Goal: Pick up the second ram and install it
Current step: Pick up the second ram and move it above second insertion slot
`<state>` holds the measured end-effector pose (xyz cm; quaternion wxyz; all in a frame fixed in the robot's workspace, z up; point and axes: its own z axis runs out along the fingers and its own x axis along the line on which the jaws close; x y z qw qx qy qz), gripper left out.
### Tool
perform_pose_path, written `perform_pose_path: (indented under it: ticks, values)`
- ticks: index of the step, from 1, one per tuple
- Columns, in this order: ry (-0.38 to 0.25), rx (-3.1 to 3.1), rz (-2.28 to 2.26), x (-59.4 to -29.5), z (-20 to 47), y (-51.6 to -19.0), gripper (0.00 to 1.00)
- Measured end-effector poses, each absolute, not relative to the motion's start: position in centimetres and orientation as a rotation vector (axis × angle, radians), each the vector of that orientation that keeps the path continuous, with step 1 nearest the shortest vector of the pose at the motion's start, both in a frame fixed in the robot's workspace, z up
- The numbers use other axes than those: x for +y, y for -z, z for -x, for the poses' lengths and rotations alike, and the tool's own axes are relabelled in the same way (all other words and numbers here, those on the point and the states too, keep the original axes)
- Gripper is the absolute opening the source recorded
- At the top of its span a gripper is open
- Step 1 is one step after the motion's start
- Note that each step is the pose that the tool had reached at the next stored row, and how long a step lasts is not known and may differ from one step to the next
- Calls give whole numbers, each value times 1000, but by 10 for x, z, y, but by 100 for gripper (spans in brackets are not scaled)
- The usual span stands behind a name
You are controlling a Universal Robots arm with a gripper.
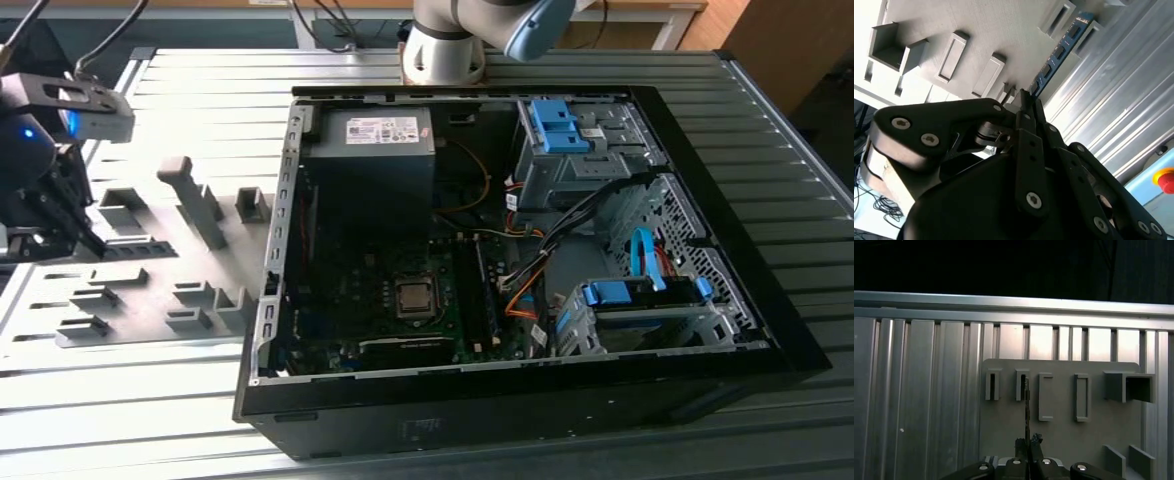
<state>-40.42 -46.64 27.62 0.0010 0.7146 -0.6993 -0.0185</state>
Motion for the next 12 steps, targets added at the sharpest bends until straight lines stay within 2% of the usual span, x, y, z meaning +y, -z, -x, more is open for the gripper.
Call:
perform_pose_path:
  ticks: [12]
  values:
    - [56,-2195,-2243,-466,404,-298,14]
